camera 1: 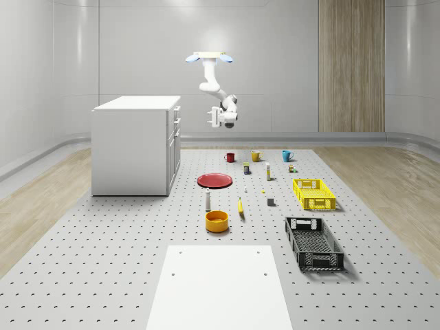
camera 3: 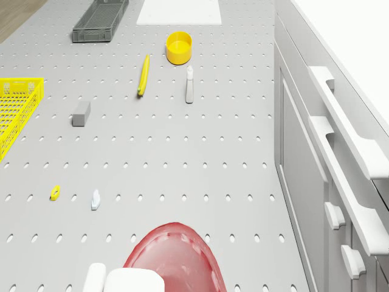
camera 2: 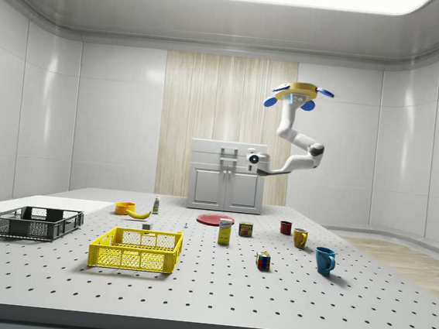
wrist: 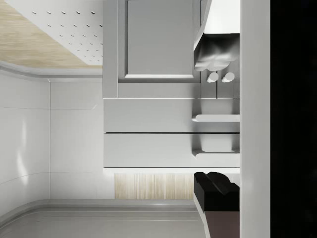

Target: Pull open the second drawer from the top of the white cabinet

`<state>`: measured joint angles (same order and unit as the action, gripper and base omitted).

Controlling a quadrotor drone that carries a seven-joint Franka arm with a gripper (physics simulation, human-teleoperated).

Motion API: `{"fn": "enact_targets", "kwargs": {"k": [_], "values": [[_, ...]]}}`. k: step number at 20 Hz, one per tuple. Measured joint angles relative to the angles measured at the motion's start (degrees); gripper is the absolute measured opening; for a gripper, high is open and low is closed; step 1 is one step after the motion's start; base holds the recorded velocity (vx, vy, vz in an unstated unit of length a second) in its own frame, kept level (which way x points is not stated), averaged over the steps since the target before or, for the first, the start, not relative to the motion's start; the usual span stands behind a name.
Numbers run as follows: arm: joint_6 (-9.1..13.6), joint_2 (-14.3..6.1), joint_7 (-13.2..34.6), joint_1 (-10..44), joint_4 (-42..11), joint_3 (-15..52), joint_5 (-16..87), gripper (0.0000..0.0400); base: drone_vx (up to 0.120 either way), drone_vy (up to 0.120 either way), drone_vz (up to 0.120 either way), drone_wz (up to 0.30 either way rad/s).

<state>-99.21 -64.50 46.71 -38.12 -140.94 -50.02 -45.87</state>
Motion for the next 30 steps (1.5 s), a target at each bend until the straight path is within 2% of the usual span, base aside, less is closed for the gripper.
{"fn": "enact_targets", "kwargs": {"k": [14,17,22,30], "values": [[-1.19,-1.44,1.0,-1.26,-0.19,-0.36,1.19,0.03,0.12,0.0,0.0,0.0],[-1.79,-1.69,1.1,-1.5,-0.52,-0.09,1.13,0.03,0.027,0.0,0.0,0.0],[-4.21,-1.91,0.87,-2.02,-2.16,1.64,-0.16,0.03,0.0,0.0,0.0,0.0],[-9.35,-1.64,-0.15,-3.35,-5.28,5.68,-3.81,0.03,0.0,0.0,0.0,0.0]]}}
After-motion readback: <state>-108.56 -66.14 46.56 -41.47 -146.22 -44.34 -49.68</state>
